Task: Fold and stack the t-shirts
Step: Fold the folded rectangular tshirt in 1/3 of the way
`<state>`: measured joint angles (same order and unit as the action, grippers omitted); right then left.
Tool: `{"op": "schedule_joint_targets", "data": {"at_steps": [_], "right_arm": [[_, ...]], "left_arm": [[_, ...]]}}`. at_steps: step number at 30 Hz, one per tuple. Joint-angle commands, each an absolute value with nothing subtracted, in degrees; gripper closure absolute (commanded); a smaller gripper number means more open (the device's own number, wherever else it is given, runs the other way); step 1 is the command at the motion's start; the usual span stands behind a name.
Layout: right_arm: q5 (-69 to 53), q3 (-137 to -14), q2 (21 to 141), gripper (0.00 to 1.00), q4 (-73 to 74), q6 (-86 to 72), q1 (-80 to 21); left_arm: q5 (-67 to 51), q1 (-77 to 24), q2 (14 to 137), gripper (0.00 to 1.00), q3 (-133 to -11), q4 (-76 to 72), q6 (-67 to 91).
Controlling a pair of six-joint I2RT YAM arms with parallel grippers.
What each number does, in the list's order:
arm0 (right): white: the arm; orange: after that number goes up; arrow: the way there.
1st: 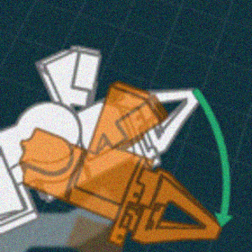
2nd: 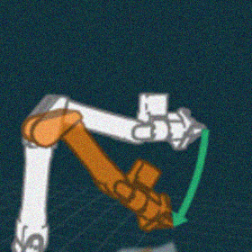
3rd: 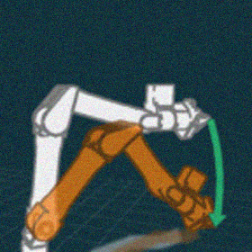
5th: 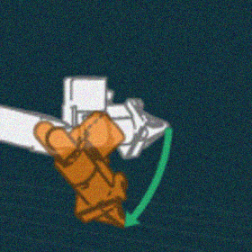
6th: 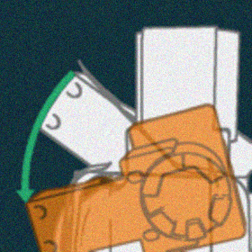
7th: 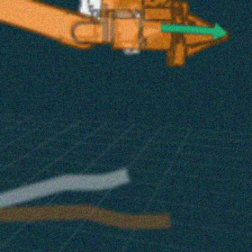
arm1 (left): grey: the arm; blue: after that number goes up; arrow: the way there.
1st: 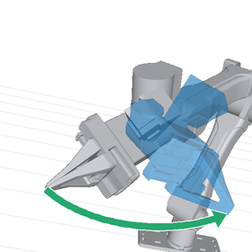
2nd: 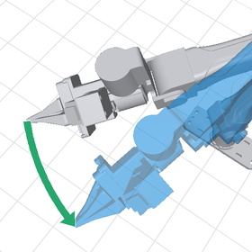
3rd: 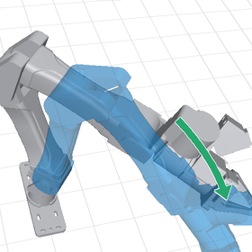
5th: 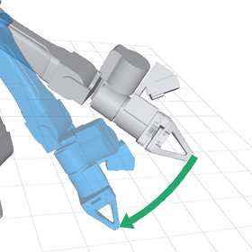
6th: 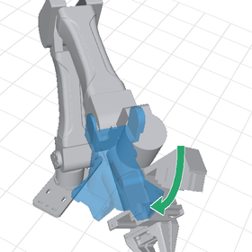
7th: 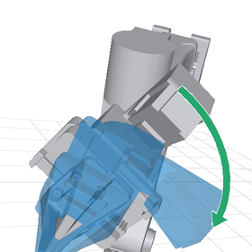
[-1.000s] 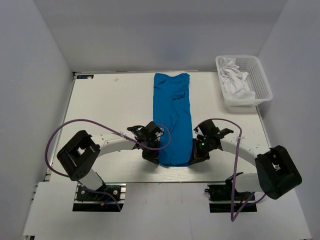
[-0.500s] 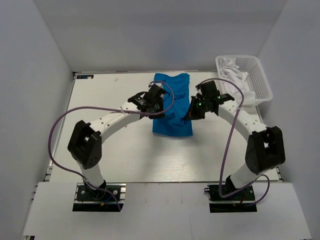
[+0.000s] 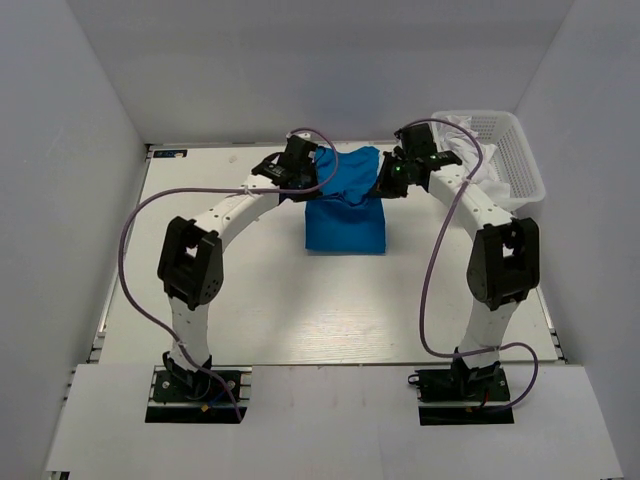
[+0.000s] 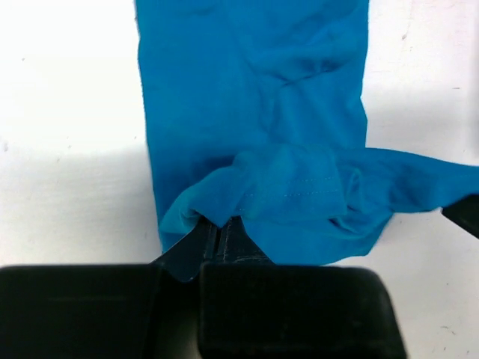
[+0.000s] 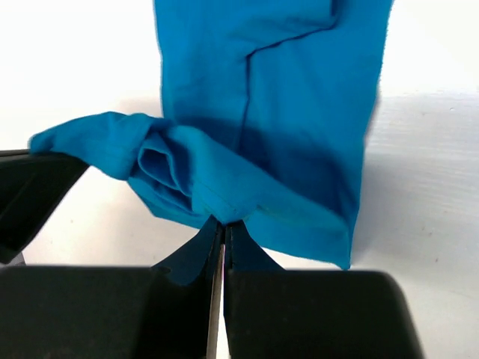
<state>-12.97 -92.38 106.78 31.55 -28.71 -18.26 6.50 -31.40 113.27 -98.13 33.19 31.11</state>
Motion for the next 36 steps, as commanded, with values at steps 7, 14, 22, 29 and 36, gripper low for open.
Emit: {"op": "schedule_joint_targets", "data": {"at_steps": [7,14,22,29,36], "right_arm": [[-16.2,-100.0,114.0,1.0,30.1,-28.9,-15.6],[-19.6,-101.0,117.7,1.0,29.0,-29.9,-13.9],[-21.9,-104.2,124.5,1.0,24.4,-31.7,-12.5],[-28.4,-116.5,133.3,0.1,20.9,-35.2,-10.6],[-29.5,-109.6,125.9,0.1,19.0,-31.9,-10.0]], "left_arm": [[1.8,-28.7,117.9,1.0,-104.5,30.8,28.7],[-1.2,-28.2,123.1,1.0,-107.4,31.9,29.4],[1.3,-27.1,129.4,1.0,-116.0,33.7,33.5],[4.1,-24.0,135.4,0.2,-126.7,40.5,36.9],[3.6,-20.3,125.3,0.07,-116.2,36.7,37.8]]}}
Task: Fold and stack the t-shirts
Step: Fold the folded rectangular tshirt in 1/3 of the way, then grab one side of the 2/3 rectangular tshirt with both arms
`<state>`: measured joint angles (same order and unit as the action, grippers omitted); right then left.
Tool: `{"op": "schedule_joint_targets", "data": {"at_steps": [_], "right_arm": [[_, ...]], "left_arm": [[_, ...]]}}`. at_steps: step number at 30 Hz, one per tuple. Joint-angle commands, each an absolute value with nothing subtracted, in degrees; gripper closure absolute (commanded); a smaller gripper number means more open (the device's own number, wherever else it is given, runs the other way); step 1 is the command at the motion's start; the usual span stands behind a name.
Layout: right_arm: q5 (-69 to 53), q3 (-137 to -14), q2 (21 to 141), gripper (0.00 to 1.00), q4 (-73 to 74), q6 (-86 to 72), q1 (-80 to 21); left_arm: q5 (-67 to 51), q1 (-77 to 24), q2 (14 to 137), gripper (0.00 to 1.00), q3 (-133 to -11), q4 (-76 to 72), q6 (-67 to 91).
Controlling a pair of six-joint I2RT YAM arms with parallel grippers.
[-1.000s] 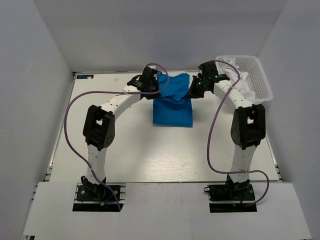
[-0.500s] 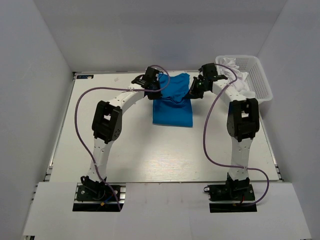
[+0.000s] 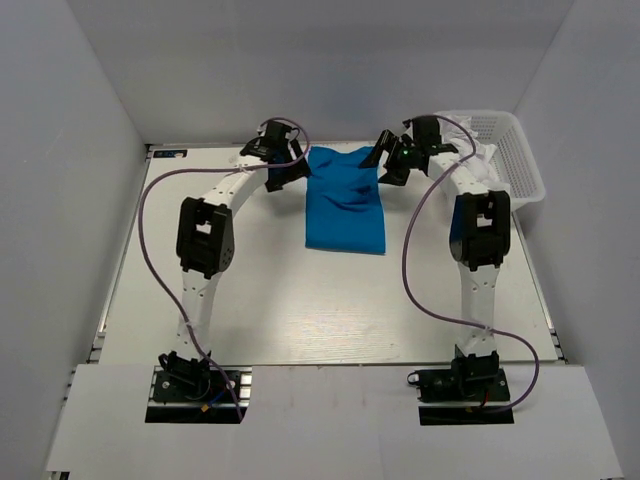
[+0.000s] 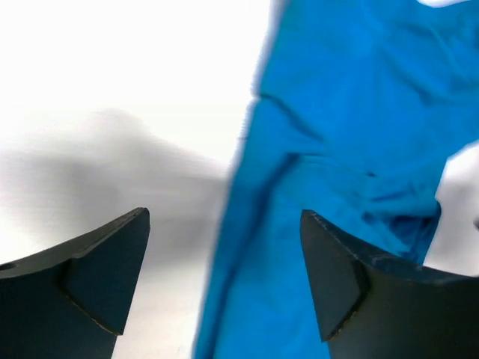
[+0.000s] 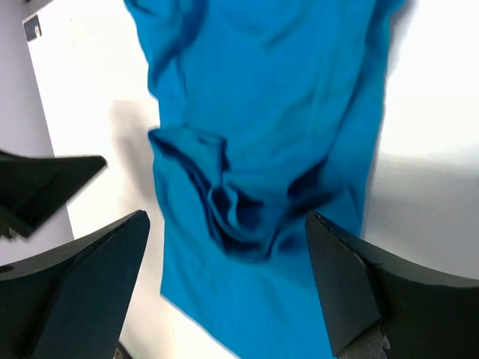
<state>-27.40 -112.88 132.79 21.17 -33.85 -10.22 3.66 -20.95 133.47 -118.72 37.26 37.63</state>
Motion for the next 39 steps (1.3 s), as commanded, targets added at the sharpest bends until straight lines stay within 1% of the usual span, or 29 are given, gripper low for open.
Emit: {"op": "schedule_joint_targets", "data": {"at_steps": [1,2,3,5,8,9,12,13,15,16,17,19,20,22,23,25,26,27,28,30,31,32,33,34,35,36,37,38,39], "right_arm": [[-29.1,-106.4,122.6,0.1,19.6,-30.3,-9.9],[-28.9,-106.3,121.2,0.1,19.7,-29.7,-10.0],[-28.0,-101.5,120.1,0.1,19.9,-29.2,-10.0],[-26.4,-97.2,115.5,0.1,20.6,-26.6,-10.3],[-26.4,-91.4,111.5,0.1,22.2,-25.1,-10.7],[-26.1,-85.4,108.1,0.1,22.1,-24.7,-10.7],[-26.9,-74.4,103.1,0.1,21.0,-24.4,-10.1],[-27.2,-72.4,102.2,0.1,20.2,-24.5,-10.0],[-27.7,-67.1,101.1,0.1,19.0,-24.3,-10.1],[-28.9,-66.1,101.2,0.1,18.6,-24.8,-10.3],[-29.4,-64.5,101.5,0.1,18.2,-26.6,-10.1],[-30.2,-63.1,102.2,0.1,15.6,-27.2,-10.4],[-29.8,-63.1,102.7,0.1,15.5,-27.2,-10.5],[-30.1,-63.3,103.9,0.1,15.0,-27.2,-10.6],[-30.4,-63.2,104.3,0.1,14.9,-27.5,-10.5],[-31.0,-62.8,105.3,0.1,14.7,-27.7,-10.5],[-30.6,-62.6,105.6,0.14,14.5,-27.6,-10.5],[-30.2,-62.1,105.6,0.16,14.2,-27.9,-10.4],[-30.1,-61.8,106.4,0.19,13.8,-27.9,-10.5],[-31.0,-61.6,107.2,0.3,13.8,-28.6,-10.5],[-31.2,-61.1,107.4,0.3,13.1,-28.7,-10.6],[-31.1,-60.9,107.9,0.33,12.7,-29.0,-10.6],[-31.0,-60.3,108.3,0.41,12.1,-29.0,-10.5],[-30.8,-60.4,108.5,0.45,12.7,-29.1,-10.5],[-30.7,-60.4,109.2,0.52,11.8,-28.9,-10.4],[-30.7,-60.3,109.2,0.69,11.6,-28.8,-10.4],[-30.7,-60.2,109.2,0.8,11.4,-28.7,-10.5],[-30.4,-59.9,108.2,0.93,11.1,-28.7,-10.5],[-30.1,-58.5,107.7,1.0,9.9,-28.6,-10.6]], "left_arm": [[1.6,-20.3,123.4,0.04,-113.1,35.4,36.1],[0.5,-20.3,123.4,0.02,-113.1,35.4,34.6],[-0.3,-20.3,121.7,0.01,-110.3,34.8,33.3],[-2.7,-22.2,121.0,0.01,-107.4,35.6,29.8],[-8.1,-23.4,119.7,0.01,-104.0,36.8,29.1],[-8.1,-23.9,118.8,0.01,-100.8,37.3,29.1],[-7.4,-25.0,115.7,0.07,-92.9,36.5,29.1],[-7.4,-25.0,114.9,0.1,-90.9,34.5,29.1],[-10.1,-26.1,113.5,0.11,-85.7,32.1,29.1],[-11.2,-26.1,112.9,0.11,-84.6,30.1,29.1],[-12.8,-26.8,112.9,0.15,-83.2,29.5,29.1],[-12.8,-27.4,114.3,0.17,-83.1,30.2,29.8],[-12.1,-27.4,114.9,0.21,-83.1,30.2,29.8],[-11.1,-28.0,115.8,0.25,-83.1,30.2,29.8],[-11.1,-28.0,116.5,0.3,-83.7,30.8,29.8],[-11.1,-28.0,117.2,0.37,-83.7,31.5,29.8],[-11.1,-28.0,117.2,0.4,-83.7,31.5,30.3],[-11.6,-28.6,117.2,0.47,-82.7,30.9,30.3],[-12.7,-28.6,116.5,0.51,-81.0,30.2,30.3],[-13.3,-28.6,116.0,0.58,-79.4,28.1,30.8],[-13.8,-29.2,116.0,0.59,-78.8,28.1,31.4],[-13.8,-29.2,116.0,0.61,-78.1,27.6,31.4],[-13.8,-29.2,116.0,0.66,-78.1,27.1,31.9],[-13.8,-29.2,116.5,0.68,-78.1,27.1,31.9],[-13.8,-29.2,116.5,0.74,-78.1,27.6,31.9],[-13.3,-29.2,116.5,0.9,-78.7,27.6,31.9],[-13.3,-29.2,117.2,0.98,-79.4,28.5,31.9],[-12.7,-29.2,117.2,1.0,-79.5,29.3,31.9],[-12.7,-29.2,116.5,1.0,-79.5,29.3,31.9]]}}
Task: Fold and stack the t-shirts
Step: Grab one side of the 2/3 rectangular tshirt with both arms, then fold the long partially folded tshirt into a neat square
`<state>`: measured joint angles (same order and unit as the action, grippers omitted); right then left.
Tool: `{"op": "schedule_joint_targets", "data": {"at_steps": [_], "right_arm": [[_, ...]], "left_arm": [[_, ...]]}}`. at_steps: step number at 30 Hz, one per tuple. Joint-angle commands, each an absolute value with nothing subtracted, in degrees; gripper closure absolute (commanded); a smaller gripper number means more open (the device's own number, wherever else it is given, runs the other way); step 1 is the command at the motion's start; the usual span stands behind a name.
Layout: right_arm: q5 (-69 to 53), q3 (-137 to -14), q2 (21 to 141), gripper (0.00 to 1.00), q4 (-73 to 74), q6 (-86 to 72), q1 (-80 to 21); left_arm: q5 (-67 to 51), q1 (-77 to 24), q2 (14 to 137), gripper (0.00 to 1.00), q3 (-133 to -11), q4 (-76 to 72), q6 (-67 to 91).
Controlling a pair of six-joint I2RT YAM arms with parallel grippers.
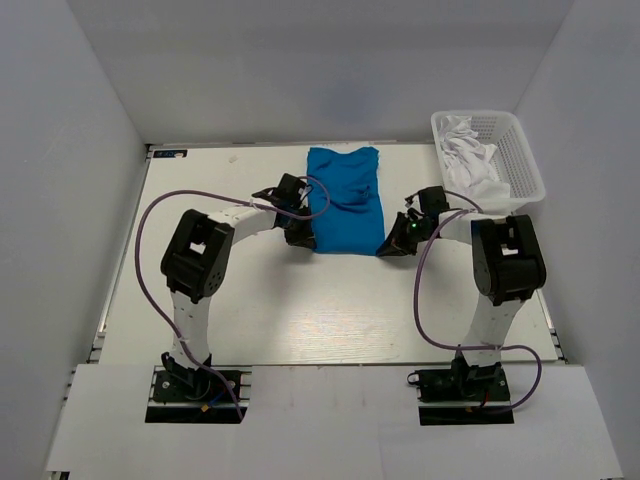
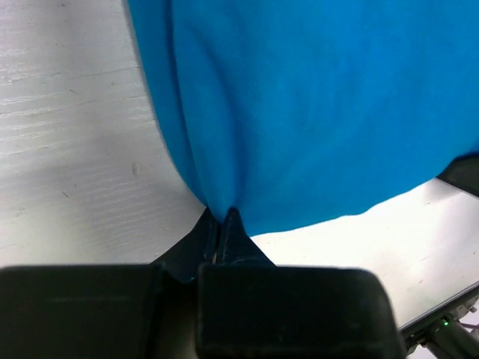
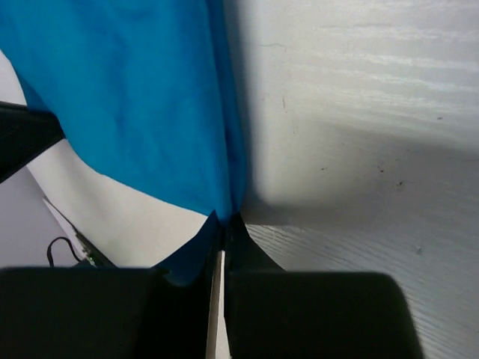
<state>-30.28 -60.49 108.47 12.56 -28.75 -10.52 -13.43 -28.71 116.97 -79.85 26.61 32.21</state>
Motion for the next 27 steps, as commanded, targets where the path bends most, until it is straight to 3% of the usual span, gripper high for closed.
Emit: {"op": "schedule_joint_targets", "data": {"at_steps": [1,7,16,21,27], "right_arm": [[-29.6,-57.8,106.1,1.0,8.5,-28.0,-10.7],[-30.6,-53.1,98.0,1.0,7.3,-24.3,-10.9],[-26.0,-48.8,67.8,1.0,28.0,-20.9,-11.6],[-24.9,-57.6,66.9,1.0,30.2,-24.5,-11.2],[-20.9,-65.2,73.1,1.0,28.6,-25.1,-10.6]], "left_arm": [[-12.0,-29.2,115.8,1.0,-79.5,29.3,31.9],[-13.1,-30.5,108.0,1.0,-74.6,30.8,30.3],[-22.3,-32.4,90.6,1.0,-72.3,42.3,29.3],[-23.1,-31.2,89.0,1.0,-79.9,47.0,30.1],[-14.3,-30.7,96.8,1.0,-91.4,49.5,31.2]]}}
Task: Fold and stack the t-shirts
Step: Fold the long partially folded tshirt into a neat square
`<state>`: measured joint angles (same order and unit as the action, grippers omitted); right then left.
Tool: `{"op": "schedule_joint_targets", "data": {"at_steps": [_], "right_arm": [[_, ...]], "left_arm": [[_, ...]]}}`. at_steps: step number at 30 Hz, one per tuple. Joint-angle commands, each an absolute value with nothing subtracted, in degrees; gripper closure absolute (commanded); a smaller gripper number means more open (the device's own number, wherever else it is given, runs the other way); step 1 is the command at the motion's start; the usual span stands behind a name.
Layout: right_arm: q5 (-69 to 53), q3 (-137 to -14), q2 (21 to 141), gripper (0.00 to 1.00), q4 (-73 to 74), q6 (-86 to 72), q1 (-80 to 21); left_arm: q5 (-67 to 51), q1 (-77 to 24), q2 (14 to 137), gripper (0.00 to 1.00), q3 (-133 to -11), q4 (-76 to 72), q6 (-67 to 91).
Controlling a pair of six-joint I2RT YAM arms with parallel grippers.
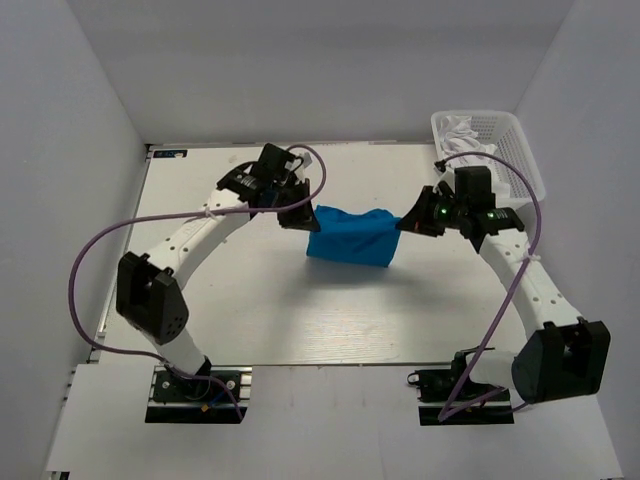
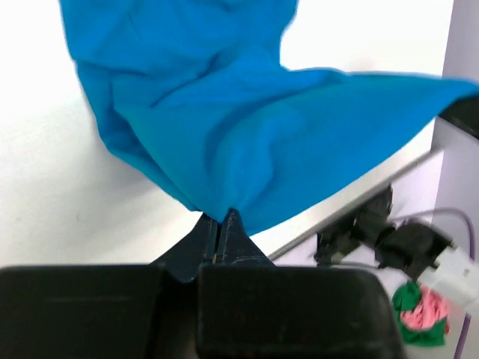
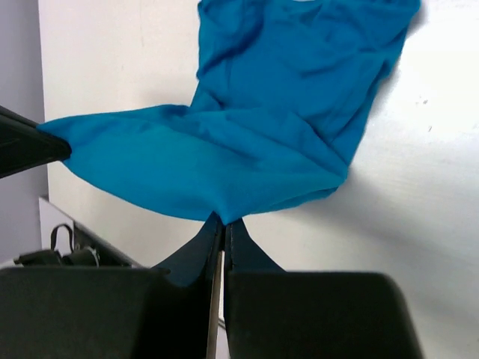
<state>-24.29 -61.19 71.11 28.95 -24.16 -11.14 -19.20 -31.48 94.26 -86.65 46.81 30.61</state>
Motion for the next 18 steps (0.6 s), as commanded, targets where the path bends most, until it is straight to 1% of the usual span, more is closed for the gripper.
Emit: {"op": "schedule_joint_targets", "data": {"at_steps": [1,3,5,9,11,12,16,18], "right_arm": [[-20.7,-65.8,75.2,1.0,28.1,-25.4,-10.4],[-20.7,-67.8,77.4,1.0,27.2,-25.6,-10.1],[-21.1,-69.1,80.7,1.0,24.9,-26.6,-9.6],[-21.9,-73.8,86.3,1.0,22.8,-27.8,-8.9],[-22.0,-75.2,89.9,1.0,22.2,-27.9,-8.4],[-22.3,-77.4,91.0,1.0,22.0,-27.5,-8.2],[-22.6,-79.8,96.4,1.0,21.4,-29.1,-7.9],[-22.6,-80.8,99.3,1.0,21.3,-29.4,-7.5]], "left_arm": [[-13.1,-30.7,98.4,1.0,-95.8,50.1,31.2],[-8.5,-30.1,103.2,1.0,-100.1,52.6,32.2],[-7.6,-28.8,105.6,1.0,-103.5,52.6,33.8],[-9.0,-26.5,112.1,1.0,-108.3,52.1,36.3],[-10.1,-25.1,117.1,1.0,-112.9,52.8,37.0],[-11.4,-25.1,118.5,1.0,-115.4,52.1,37.5],[-16.6,-23.9,123.1,1.0,-118.0,46.3,38.1],[-17.2,-23.3,125.3,0.97,-120.0,45.0,38.1]]}}
